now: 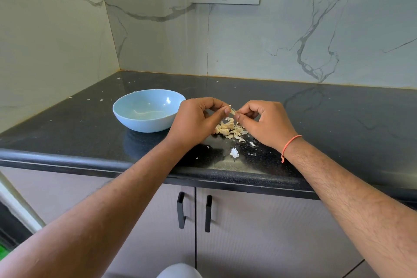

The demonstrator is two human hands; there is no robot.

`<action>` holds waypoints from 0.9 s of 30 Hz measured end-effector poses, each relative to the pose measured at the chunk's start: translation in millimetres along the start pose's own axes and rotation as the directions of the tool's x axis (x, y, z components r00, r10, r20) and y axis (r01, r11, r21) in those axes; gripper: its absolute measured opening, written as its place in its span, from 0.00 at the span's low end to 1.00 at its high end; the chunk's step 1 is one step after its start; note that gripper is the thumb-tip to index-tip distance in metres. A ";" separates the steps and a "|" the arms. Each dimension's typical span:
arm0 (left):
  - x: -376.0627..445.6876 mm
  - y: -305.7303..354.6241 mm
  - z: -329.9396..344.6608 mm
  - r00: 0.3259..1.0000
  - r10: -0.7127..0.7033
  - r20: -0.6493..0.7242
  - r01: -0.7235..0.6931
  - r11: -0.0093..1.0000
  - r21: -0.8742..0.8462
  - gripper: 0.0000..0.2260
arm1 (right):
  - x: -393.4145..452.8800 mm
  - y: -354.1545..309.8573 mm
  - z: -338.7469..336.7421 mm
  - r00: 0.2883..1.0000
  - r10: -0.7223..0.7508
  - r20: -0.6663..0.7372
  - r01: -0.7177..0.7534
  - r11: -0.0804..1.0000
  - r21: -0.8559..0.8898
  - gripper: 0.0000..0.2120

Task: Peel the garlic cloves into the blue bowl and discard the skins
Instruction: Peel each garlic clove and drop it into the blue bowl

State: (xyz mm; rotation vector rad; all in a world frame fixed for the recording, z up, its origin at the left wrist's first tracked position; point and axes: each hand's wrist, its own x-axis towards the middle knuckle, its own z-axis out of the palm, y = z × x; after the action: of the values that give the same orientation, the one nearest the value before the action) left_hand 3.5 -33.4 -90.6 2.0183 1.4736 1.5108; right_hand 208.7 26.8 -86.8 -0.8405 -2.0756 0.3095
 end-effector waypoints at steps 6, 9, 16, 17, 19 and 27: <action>-0.4 1.4 -1.2 0.999 -0.031 -0.036 0.030 0.999 -0.020 0.04 | -1.2 4.3 -3.5 1.000 -0.008 -0.005 0.008 1.000 -0.014 0.03; 0.4 -0.2 -0.5 0.998 -0.055 -0.039 0.054 0.998 -0.028 0.06 | -0.4 8.2 -3.1 1.000 0.016 0.001 -0.016 0.998 -0.058 0.07; 0.4 0.9 -1.3 0.996 -0.086 -0.038 0.083 0.995 -0.059 0.07 | -2.5 4.6 -4.1 0.999 0.050 0.018 -0.049 0.998 -0.034 0.10; 0.1 2.1 -1.8 0.996 -0.081 -0.041 0.078 0.995 -0.064 0.07 | -2.8 2.2 -4.8 0.999 0.048 0.006 -0.048 0.999 -0.021 0.07; -0.6 4.2 -2.8 0.996 -0.072 -0.048 0.068 0.995 -0.076 0.07 | -2.5 -2.2 -6.0 1.000 0.020 -0.023 -0.020 1.000 0.008 0.04; -1.7 15.1 -11.1 0.999 -0.041 -0.022 0.040 0.997 -0.063 0.07 | -0.7 -17.2 -6.4 0.993 0.005 -0.118 0.010 0.991 0.132 0.04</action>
State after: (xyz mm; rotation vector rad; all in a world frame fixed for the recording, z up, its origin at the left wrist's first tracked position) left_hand 3.2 -45.9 -76.6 1.9301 1.4489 1.5496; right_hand 206.3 13.1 -74.9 -0.7582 -1.9238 0.3822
